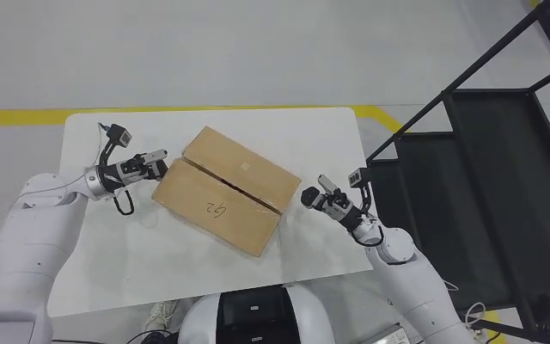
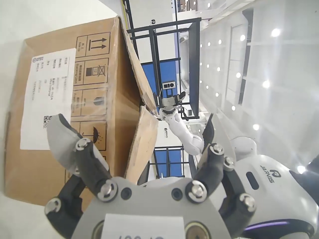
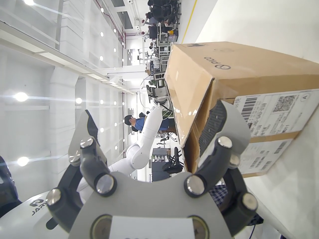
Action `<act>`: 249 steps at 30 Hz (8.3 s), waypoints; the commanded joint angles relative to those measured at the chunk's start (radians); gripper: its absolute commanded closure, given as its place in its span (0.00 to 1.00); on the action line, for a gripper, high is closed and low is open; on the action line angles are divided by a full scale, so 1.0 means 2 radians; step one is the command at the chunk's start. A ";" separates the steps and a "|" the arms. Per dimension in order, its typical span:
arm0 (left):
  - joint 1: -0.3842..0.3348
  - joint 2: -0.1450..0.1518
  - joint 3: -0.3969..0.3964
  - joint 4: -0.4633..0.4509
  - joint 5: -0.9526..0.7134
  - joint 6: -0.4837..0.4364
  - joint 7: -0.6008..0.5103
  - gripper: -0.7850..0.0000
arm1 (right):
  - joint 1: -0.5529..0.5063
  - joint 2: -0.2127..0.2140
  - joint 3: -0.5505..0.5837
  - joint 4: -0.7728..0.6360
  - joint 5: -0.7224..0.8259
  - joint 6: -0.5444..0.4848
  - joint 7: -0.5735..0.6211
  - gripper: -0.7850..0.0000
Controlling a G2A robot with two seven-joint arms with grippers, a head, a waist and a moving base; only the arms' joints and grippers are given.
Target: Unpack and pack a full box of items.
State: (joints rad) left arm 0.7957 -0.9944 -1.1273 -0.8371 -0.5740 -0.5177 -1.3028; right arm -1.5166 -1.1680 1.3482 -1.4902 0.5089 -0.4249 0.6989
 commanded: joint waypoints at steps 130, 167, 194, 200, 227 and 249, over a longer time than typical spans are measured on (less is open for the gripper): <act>0.116 -0.005 -0.097 -0.140 -0.167 0.037 -0.037 0.00 | -0.115 0.019 -0.037 -0.108 -0.080 0.090 0.150 0.00; 0.113 -0.017 -0.122 -0.132 -0.157 0.043 -0.043 0.00 | 0.014 0.026 0.047 -0.042 -0.011 0.016 0.060 0.00; 0.116 -0.023 -0.130 -0.140 -0.143 0.042 -0.042 0.00 | 0.010 0.029 0.003 -0.031 0.005 -0.048 0.211 0.00; 0.116 -0.024 -0.129 -0.139 -0.142 0.043 -0.043 0.00 | -0.035 0.036 0.003 -0.079 -0.007 -0.028 0.261 0.00; 0.125 -0.027 -0.136 -0.150 -0.140 0.050 -0.050 0.00 | -0.051 0.031 -0.115 -0.099 -0.310 0.013 0.058 0.00; 0.133 -0.023 -0.150 -0.177 -0.160 0.117 -0.117 0.00 | 0.040 0.022 -0.141 -0.191 -0.182 0.193 -0.059 0.00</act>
State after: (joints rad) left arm 1.0627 -1.0437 -1.4438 -1.1819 -0.9110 -0.2823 -1.5333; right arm -1.4619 -1.1171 1.0947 -1.8796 0.1698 -0.0695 0.6219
